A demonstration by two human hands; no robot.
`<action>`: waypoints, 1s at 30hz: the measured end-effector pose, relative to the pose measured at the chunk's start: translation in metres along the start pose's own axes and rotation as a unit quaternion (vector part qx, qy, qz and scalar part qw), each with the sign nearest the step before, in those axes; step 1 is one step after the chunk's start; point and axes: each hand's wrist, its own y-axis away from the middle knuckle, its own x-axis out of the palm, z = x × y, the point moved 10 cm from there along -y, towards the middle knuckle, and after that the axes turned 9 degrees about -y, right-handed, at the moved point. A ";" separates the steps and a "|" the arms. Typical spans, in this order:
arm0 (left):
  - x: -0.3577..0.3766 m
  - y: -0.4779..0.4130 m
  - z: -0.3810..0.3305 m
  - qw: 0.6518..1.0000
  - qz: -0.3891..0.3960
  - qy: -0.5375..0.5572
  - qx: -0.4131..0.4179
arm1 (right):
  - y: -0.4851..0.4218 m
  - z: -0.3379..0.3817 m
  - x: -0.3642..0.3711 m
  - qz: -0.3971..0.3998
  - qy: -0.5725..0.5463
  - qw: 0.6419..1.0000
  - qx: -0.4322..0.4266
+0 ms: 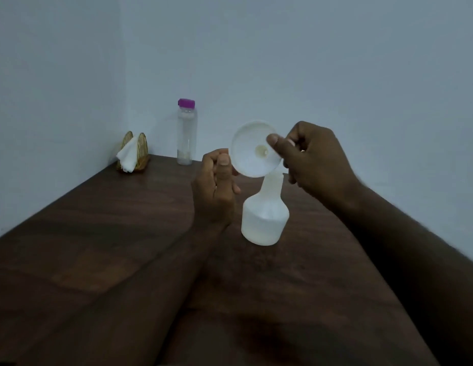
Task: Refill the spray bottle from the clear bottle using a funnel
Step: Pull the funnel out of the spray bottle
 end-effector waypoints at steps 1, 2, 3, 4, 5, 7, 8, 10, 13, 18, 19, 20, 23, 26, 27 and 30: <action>-0.004 0.000 0.000 1.000 0.002 -0.005 -0.003 | 0.001 0.007 0.006 0.002 0.035 0.999 -0.025; -0.009 0.000 0.003 1.000 0.006 -0.010 -0.009 | 0.003 0.012 0.012 0.004 0.058 0.997 -0.046; -0.014 0.000 0.006 1.000 0.013 -0.019 -0.015 | 0.004 0.016 0.017 0.005 0.068 0.996 -0.062; -0.020 0.000 0.010 0.999 0.020 -0.036 -0.017 | 0.006 0.019 0.021 0.008 0.073 0.994 -0.076; -0.027 -0.001 0.012 0.998 0.027 -0.056 -0.015 | 0.008 0.022 0.027 0.014 0.077 0.993 -0.089; -0.040 -0.002 0.016 0.994 0.041 -0.098 -0.005 | 0.012 0.028 0.041 0.026 0.084 0.990 -0.113; -0.047 -0.004 0.017 0.992 0.049 -0.119 0.004 | 0.015 0.030 0.049 0.031 0.086 0.988 -0.126; -0.055 -0.006 0.022 0.984 0.070 -0.164 0.018 | 0.024 0.035 0.063 0.027 0.105 0.981 -0.158; -0.067 -0.012 0.035 0.959 0.109 -0.260 0.024 | 0.035 0.034 0.081 0.012 0.110 0.978 -0.174; -0.099 -0.028 0.092 0.899 0.161 -0.400 -0.072 | 0.049 -0.003 0.143 0.115 0.165 0.975 -0.095; -0.103 -0.029 0.102 0.890 0.172 -0.411 -0.095 | 0.050 -0.011 0.156 0.135 0.184 0.970 -0.085; -0.105 -0.029 0.108 0.885 0.178 -0.416 -0.109 | 0.049 -0.020 0.167 0.147 0.201 0.966 -0.074; -0.102 -0.028 0.113 0.877 0.178 -0.431 -0.116 | 0.033 -0.050 0.191 0.150 0.235 0.960 -0.029; -0.104 -0.027 0.121 0.873 0.160 -0.441 -0.132 | 0.014 -0.081 0.210 0.163 0.259 0.952 0.019; -0.106 -0.028 0.124 0.876 0.151 -0.437 -0.140 | 0.007 -0.093 0.216 0.169 0.268 0.948 0.035; -0.110 -0.033 0.136 0.882 0.144 -0.420 -0.159 | -0.015 -0.124 0.230 0.184 0.291 0.936 0.078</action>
